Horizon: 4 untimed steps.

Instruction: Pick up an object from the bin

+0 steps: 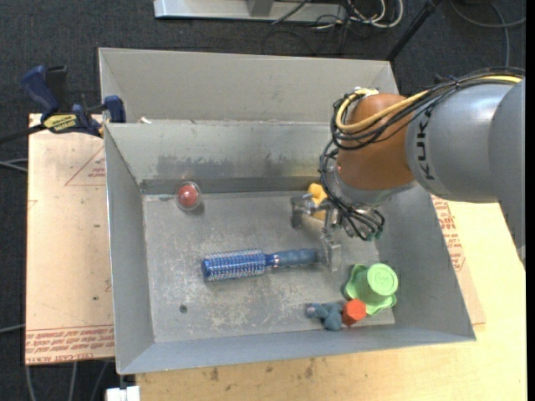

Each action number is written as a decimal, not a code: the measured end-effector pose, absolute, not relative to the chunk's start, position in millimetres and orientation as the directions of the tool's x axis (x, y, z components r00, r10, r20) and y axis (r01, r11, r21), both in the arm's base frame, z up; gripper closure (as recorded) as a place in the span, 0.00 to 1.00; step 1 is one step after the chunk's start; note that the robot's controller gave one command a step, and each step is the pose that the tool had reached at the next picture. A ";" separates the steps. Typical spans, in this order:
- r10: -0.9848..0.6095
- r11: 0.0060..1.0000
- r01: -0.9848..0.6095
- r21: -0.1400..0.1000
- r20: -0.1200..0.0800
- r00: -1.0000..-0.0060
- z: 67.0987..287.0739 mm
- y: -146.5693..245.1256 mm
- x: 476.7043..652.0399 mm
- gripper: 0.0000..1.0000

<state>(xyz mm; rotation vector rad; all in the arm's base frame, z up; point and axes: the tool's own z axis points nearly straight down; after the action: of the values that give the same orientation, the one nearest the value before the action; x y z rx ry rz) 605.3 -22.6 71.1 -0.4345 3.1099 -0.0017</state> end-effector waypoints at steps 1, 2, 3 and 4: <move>-0.171 0.985 -0.171 0.002 0.000 -0.985 69.9 1.6 566.0 0.00; -0.172 0.985 -0.172 0.001 -0.002 -0.985 70.5 0.9 567.1 1.00; -0.168 0.986 -0.168 -0.001 -0.011 -0.986 188.9 1.6 584.3 1.00; -0.134 0.991 -0.134 -0.002 -0.006 -0.991 218.7 -41.3 573.2 1.00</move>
Offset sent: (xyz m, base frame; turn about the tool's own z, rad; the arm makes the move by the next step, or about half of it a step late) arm -0.0390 0.0225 -0.0011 0.1074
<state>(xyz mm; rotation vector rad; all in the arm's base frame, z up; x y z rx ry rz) 573.2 -41.3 218.7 -0.2100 3.1284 -0.0029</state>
